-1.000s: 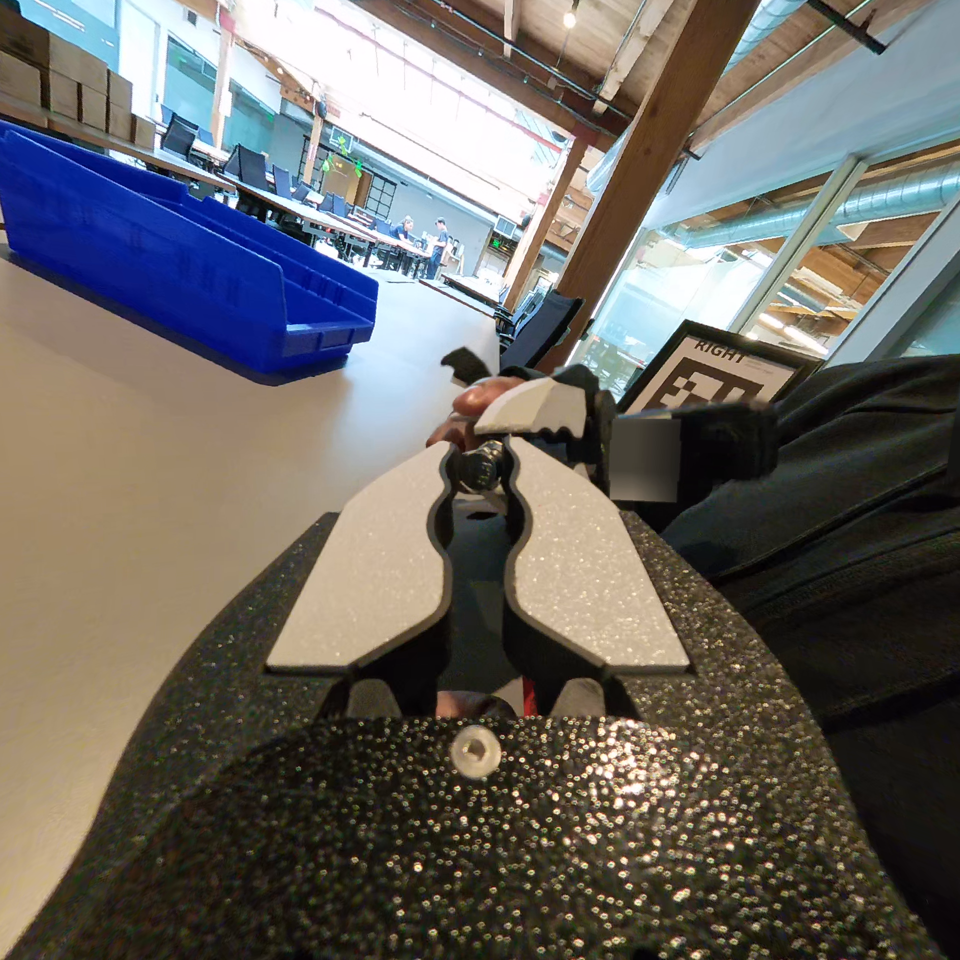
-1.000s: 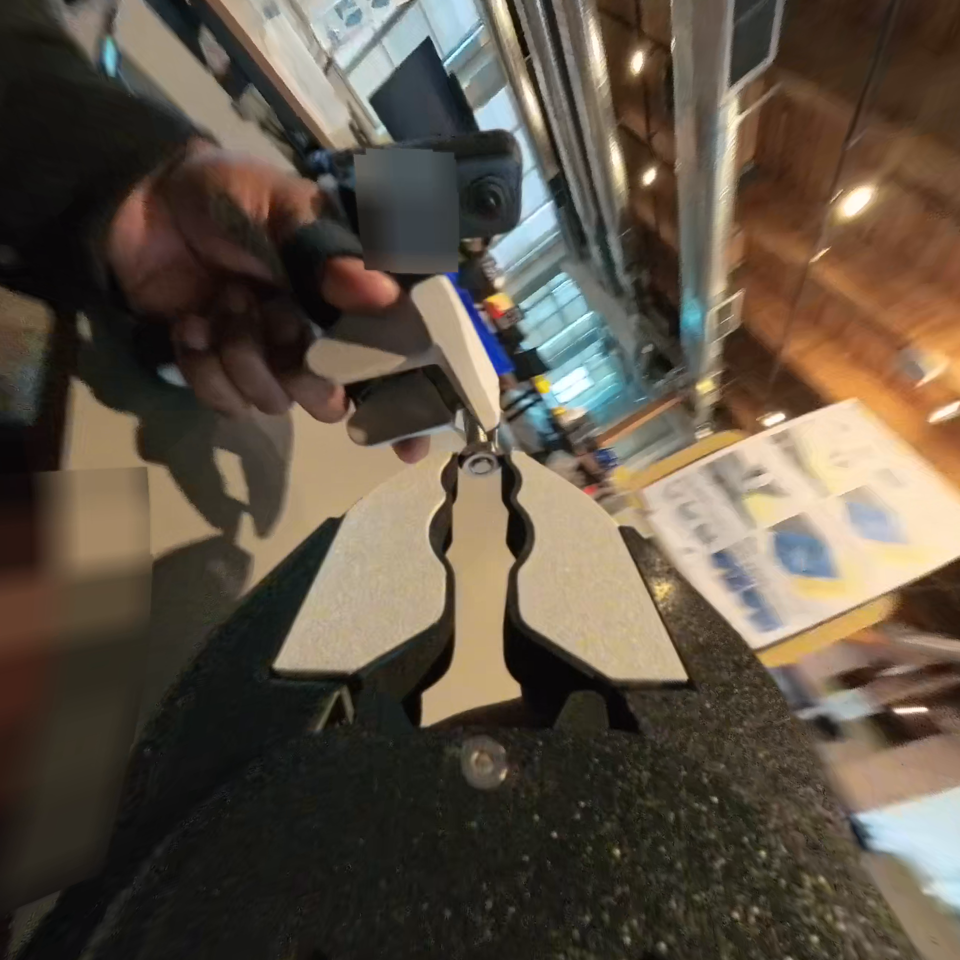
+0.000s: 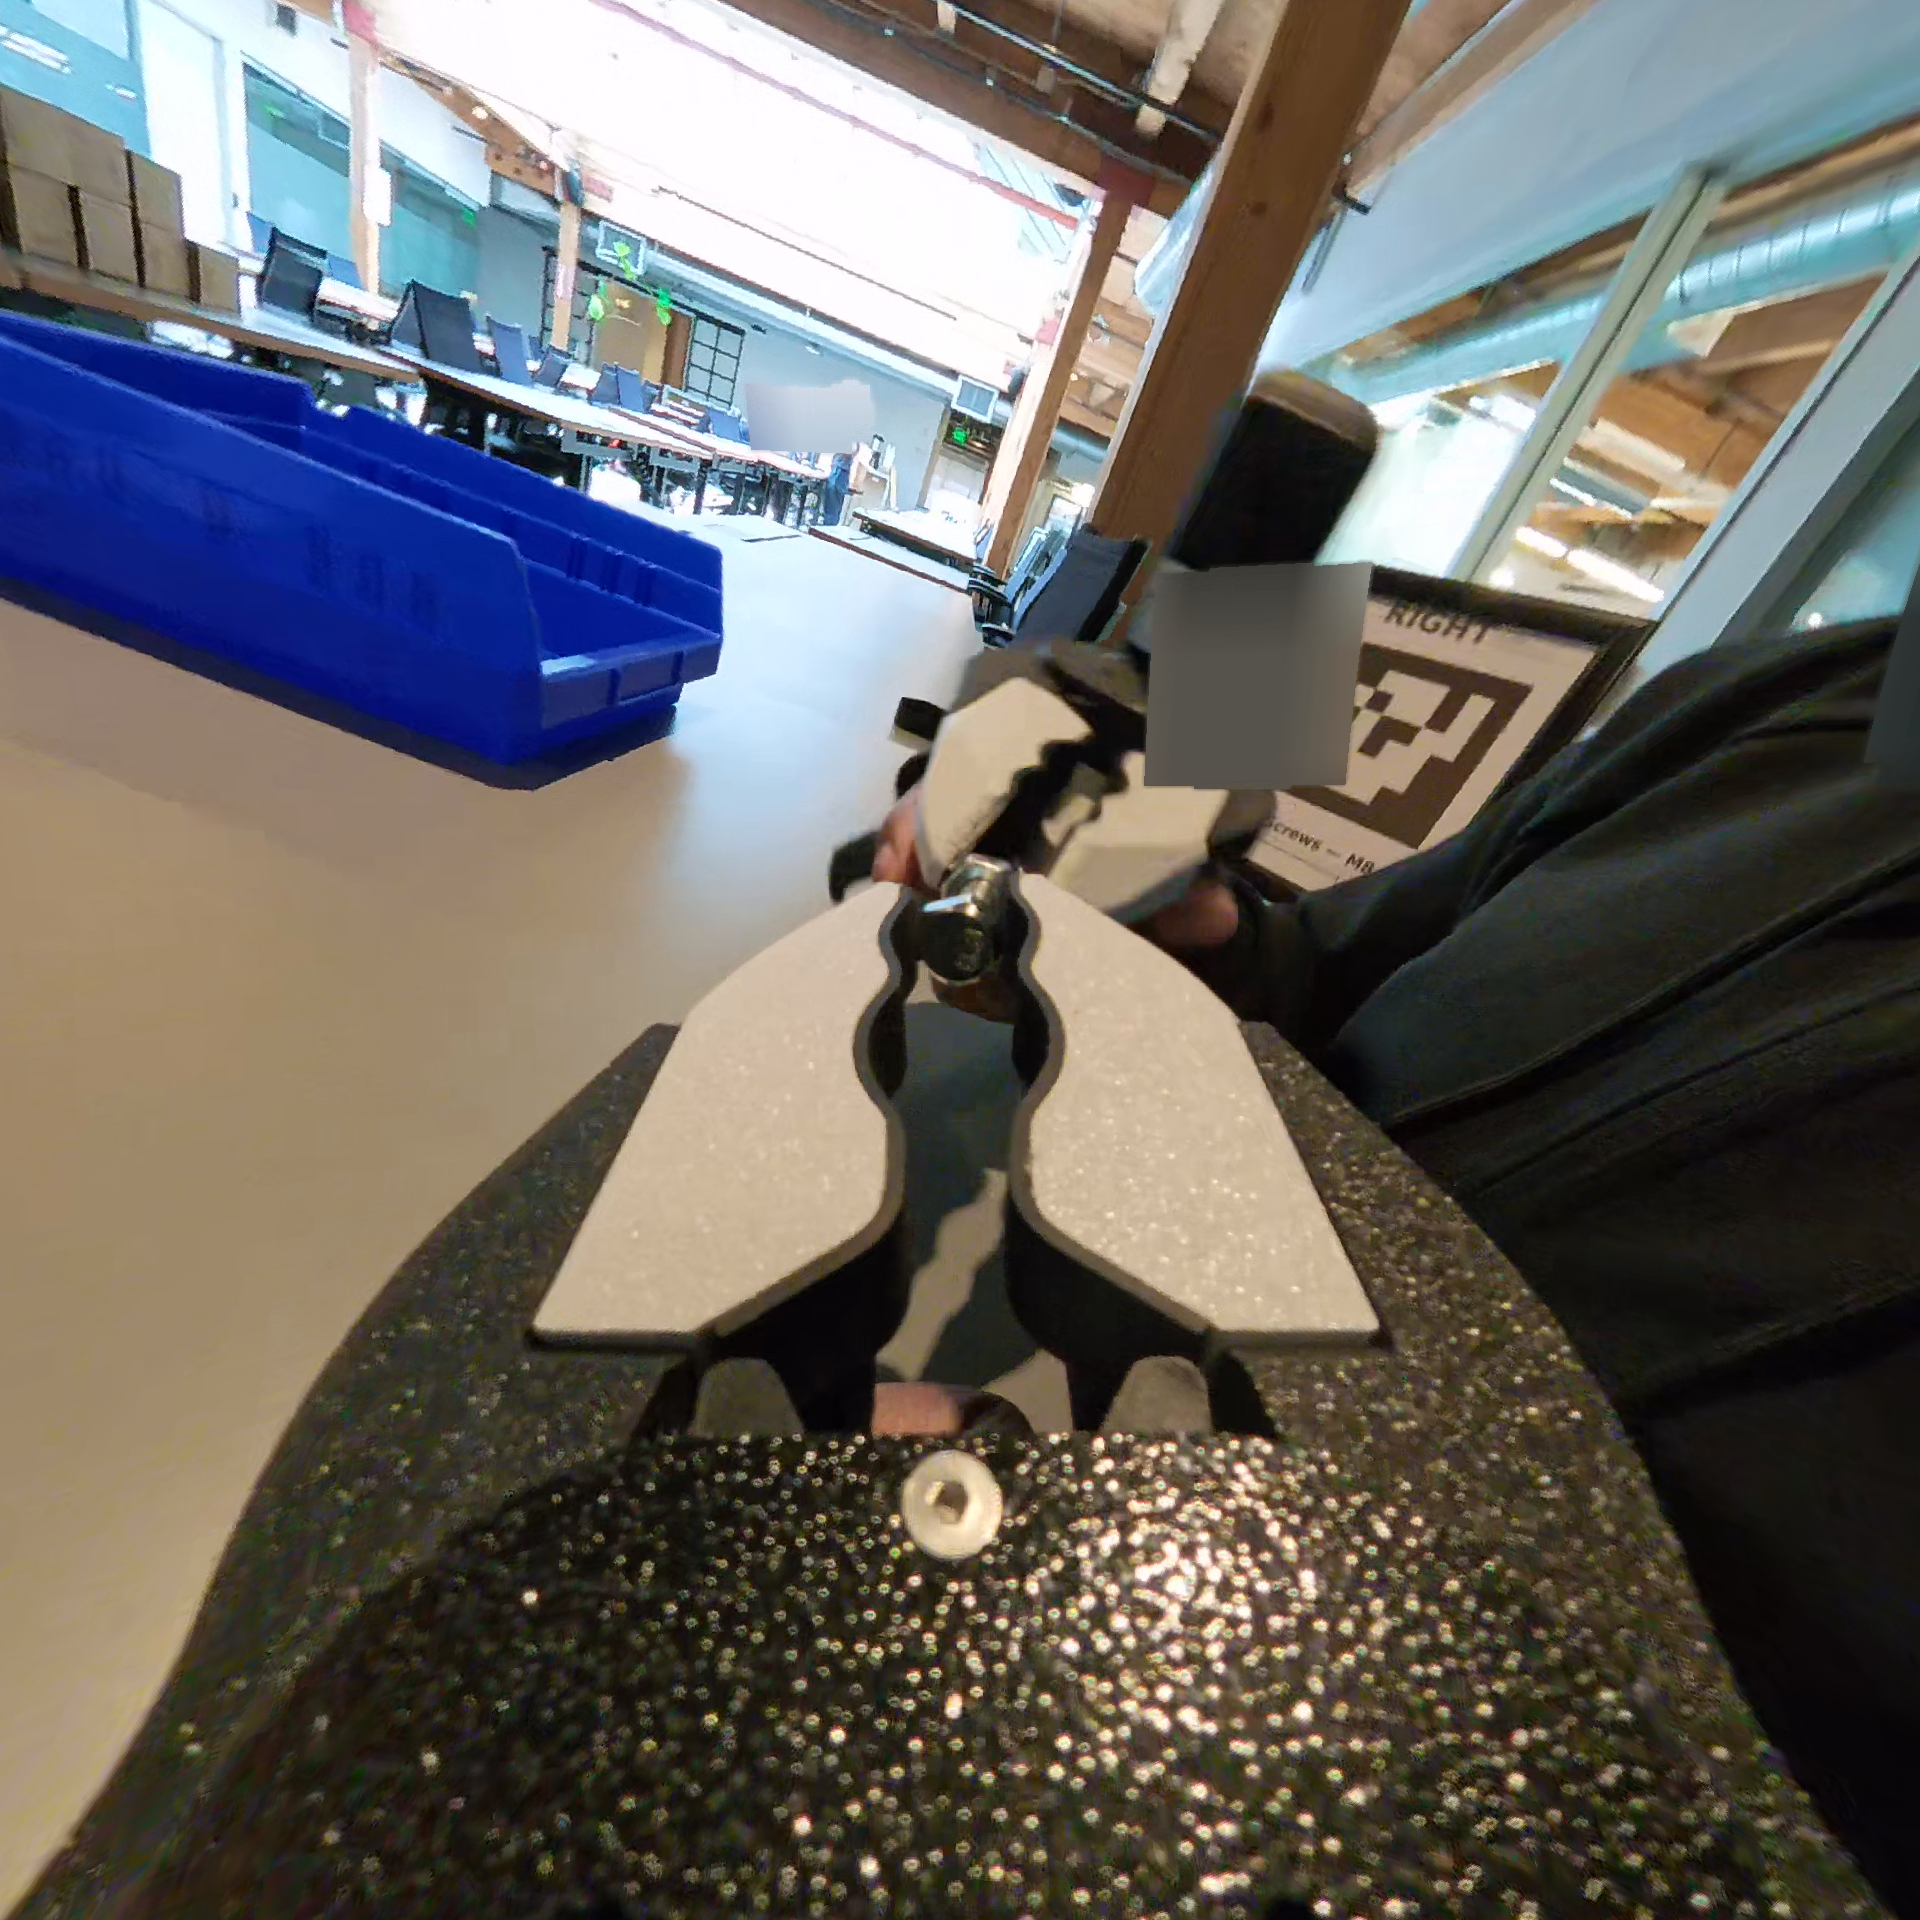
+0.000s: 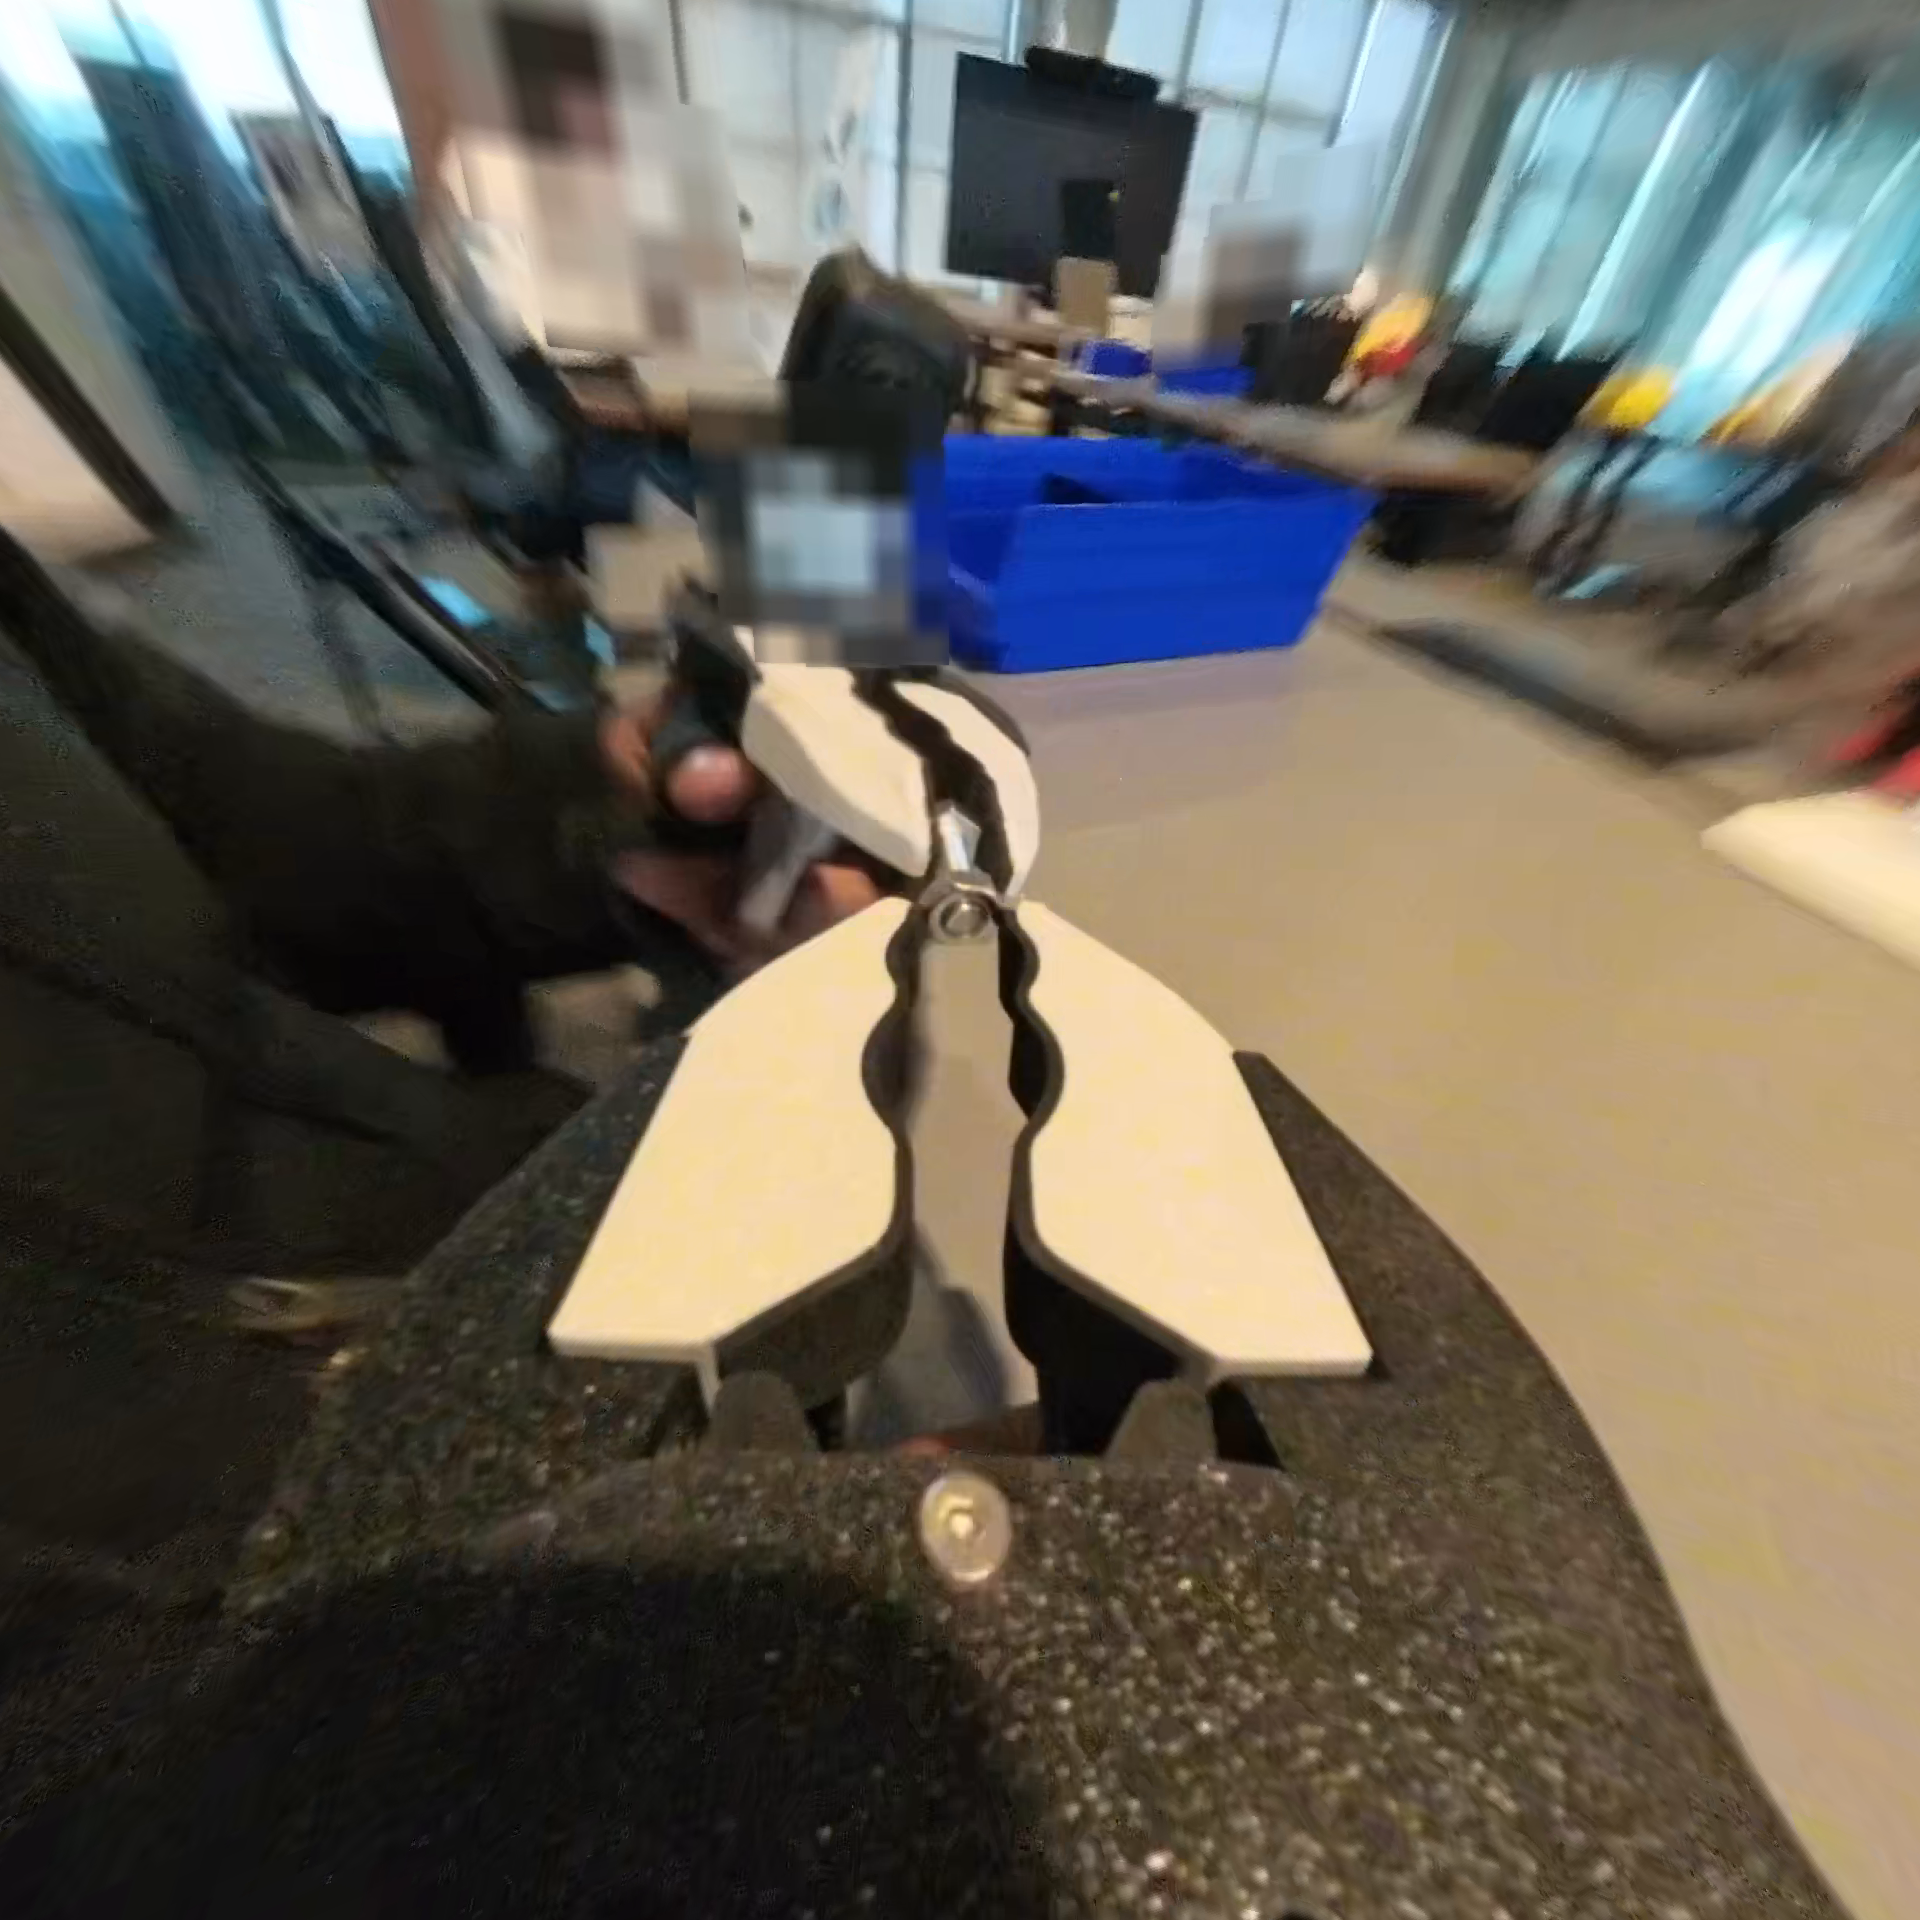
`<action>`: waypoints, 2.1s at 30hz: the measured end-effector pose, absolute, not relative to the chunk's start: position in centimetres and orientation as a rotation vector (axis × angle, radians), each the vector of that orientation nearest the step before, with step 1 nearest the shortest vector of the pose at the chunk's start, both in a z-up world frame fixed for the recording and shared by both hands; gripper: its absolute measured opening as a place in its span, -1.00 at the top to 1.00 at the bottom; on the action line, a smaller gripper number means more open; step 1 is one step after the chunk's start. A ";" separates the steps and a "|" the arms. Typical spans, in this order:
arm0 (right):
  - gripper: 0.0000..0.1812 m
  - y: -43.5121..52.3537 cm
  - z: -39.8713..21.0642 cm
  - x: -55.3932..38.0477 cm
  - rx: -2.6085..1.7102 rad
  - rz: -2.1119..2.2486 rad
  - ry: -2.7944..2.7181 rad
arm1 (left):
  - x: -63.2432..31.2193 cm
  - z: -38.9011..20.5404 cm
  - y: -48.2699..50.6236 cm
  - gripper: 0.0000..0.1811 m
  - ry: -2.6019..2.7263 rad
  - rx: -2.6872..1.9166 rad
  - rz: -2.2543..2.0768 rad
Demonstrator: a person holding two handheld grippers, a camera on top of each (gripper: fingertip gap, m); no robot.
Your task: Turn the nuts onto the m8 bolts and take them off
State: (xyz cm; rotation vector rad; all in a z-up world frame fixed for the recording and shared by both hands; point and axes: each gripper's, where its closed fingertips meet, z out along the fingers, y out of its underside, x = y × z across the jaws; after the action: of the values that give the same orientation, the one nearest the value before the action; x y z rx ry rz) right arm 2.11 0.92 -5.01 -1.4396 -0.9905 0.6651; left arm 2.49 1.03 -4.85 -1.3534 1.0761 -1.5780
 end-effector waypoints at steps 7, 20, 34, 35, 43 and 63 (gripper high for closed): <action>0.77 0.8 -4.3 3.0 -1.396 0.811 -0.945 | 2.8 -4.6 1.3 0.84 1.033 -1.358 -1.648; 0.84 1.1 -5.1 1.5 -1.238 0.337 -1.148 | 2.0 -4.5 1.0 0.84 0.999 -1.358 -1.605; 0.68 1.0 -3.7 0.4 -1.124 0.368 -1.144 | 0.4 -3.6 1.2 0.84 0.852 -1.359 -1.617; 0.68 0.9 -3.9 0.3 -1.076 0.260 -1.177 | 0.6 -3.7 1.1 0.83 0.855 -1.362 -1.622; 0.84 1.0 -5.3 -0.2 -1.296 0.461 -1.110 | 1.1 -4.4 0.8 0.84 0.943 -1.368 -1.540; 0.76 1.0 -4.7 1.4 -1.132 0.187 -1.109 | 1.8 -4.3 1.2 0.84 0.948 -1.360 -1.632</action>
State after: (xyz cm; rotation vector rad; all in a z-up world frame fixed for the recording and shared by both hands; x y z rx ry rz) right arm 1.41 1.04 -4.69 -1.1317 -1.1089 0.1868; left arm 1.77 1.16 -4.27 -1.3597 0.9482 -1.6323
